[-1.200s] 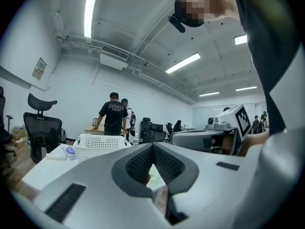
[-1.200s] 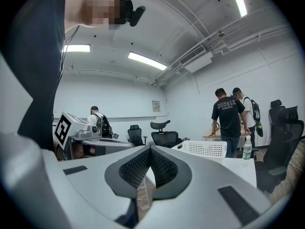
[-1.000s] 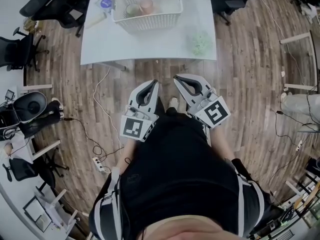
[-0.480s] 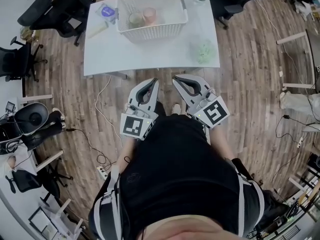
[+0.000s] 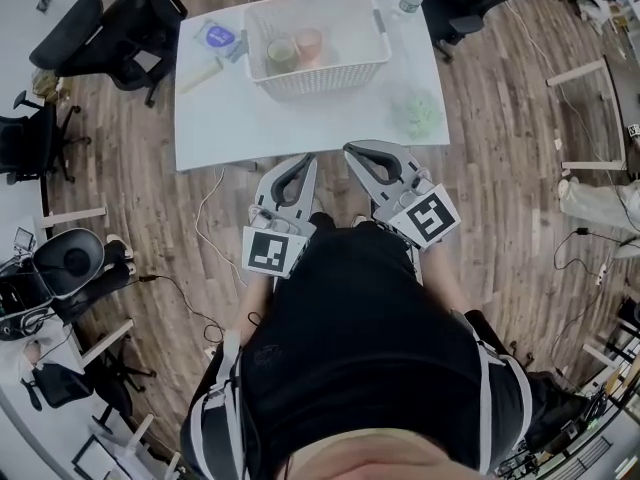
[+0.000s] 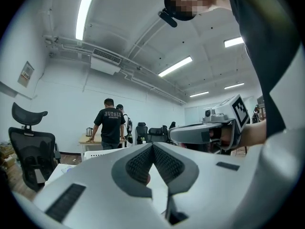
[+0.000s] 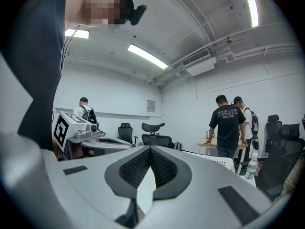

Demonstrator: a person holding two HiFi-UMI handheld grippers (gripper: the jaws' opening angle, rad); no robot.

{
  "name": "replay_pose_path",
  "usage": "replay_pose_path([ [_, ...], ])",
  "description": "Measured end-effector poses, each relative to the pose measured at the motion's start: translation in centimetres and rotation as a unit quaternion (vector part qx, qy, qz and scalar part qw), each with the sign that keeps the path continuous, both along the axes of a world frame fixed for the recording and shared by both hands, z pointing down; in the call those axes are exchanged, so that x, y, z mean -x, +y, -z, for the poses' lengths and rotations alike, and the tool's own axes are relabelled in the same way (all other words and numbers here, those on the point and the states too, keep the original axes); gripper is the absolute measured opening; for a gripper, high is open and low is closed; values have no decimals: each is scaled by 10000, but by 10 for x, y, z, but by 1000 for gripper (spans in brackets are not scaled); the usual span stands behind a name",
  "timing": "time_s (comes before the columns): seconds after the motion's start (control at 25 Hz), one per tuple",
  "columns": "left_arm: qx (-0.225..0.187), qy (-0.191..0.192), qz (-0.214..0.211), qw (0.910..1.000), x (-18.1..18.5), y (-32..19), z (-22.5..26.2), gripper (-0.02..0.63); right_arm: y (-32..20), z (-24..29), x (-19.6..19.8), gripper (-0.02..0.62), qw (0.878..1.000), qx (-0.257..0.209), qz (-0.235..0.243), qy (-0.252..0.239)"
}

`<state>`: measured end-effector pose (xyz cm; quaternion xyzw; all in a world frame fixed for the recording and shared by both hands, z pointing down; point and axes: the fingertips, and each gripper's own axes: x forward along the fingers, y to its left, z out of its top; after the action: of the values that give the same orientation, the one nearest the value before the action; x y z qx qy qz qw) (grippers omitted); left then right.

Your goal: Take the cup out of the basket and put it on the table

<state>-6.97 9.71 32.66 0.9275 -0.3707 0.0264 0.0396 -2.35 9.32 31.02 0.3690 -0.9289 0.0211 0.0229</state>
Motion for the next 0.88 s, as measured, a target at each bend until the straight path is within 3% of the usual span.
replay_pose_path([
  [0.44, 86, 46, -398, 9992, 32, -30, -7, 18, -23, -12, 11, 18, 9978, 206, -532, 346],
  [0.88, 333, 79, -323, 9989, 34, -45, -19, 18, -45, -11, 20, 18, 9987, 161, -431, 221],
])
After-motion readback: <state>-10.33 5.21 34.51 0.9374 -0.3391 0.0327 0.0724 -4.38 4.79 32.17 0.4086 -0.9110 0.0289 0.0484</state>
